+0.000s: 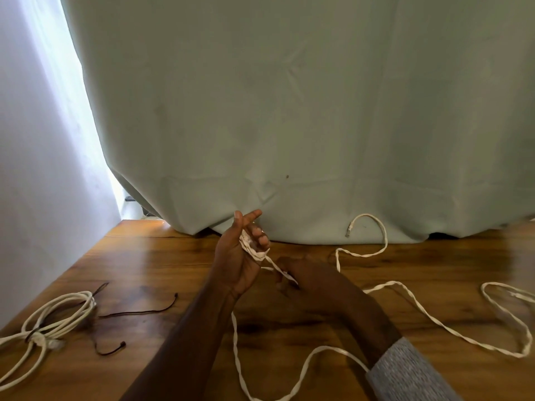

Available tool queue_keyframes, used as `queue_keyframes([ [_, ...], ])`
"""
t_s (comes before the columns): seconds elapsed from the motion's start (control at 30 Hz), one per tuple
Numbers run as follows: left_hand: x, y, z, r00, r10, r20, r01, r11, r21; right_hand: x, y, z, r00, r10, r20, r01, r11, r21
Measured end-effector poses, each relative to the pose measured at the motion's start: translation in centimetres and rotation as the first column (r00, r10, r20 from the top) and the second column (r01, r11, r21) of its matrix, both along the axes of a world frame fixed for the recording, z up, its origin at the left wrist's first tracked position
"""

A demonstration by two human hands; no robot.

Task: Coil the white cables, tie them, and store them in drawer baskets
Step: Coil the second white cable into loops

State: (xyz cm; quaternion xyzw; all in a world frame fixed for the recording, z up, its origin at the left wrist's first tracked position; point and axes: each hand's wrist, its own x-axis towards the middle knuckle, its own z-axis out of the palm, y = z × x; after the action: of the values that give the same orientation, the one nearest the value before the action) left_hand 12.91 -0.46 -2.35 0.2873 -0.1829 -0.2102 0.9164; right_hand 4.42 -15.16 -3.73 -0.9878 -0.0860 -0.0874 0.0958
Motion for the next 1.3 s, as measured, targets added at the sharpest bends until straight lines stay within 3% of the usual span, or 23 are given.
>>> queue_keyframes([
  [0.17, -0.1, -0.8, 0.0, 0.986, 0.155, 0.055, -0.161, 0.980, 0.120, -0.4, 0.8, -0.1, 0.997, 0.056, 0.046, -0.057, 0.998, 0.012],
  [0.33, -0.3, -1.2, -0.7, 0.896, 0.278, 0.345, -0.408, 0.822, 0.398, -0.7, 0.4, 0.4, 0.984, 0.034, 0.177, -0.039, 0.999, 0.023],
  [0.57, -0.7, -1.5, -1.8, 0.702, 0.239, 0.670, -0.630, 0.647, 0.429, -1.4, 0.1, 1.3, 0.840, 0.050, 0.540, -0.041, 0.999, -0.029],
  [0.8, -0.7, -1.6, -2.2, 0.698, 0.026, 0.716, -0.549, 0.661, 0.511, -0.9, -1.8, 1.0, 0.793, 0.088, 0.603, -0.062, 0.996, -0.064],
  [0.97, -0.9, -1.2, -1.8, 0.780, -0.056, 0.623, -0.396, 0.726, 0.562, -1.1, -2.8, 1.1, 0.810, 0.030, 0.585, -0.058, 0.998, 0.029],
  [1.13, -0.9, -1.1, -1.6, 0.826, -0.144, 0.545, -0.297, 0.712, 0.637, -0.8, -3.6, 0.4, 0.814, -0.082, 0.575, -0.029, 0.983, 0.180],
  [1.3, -0.4, -0.9, -2.4, 0.849, -0.189, 0.493, -0.212, 0.734, 0.646, -0.4, -1.0, 0.4, 0.811, 0.044, 0.584, -0.133, 0.985, 0.111],
])
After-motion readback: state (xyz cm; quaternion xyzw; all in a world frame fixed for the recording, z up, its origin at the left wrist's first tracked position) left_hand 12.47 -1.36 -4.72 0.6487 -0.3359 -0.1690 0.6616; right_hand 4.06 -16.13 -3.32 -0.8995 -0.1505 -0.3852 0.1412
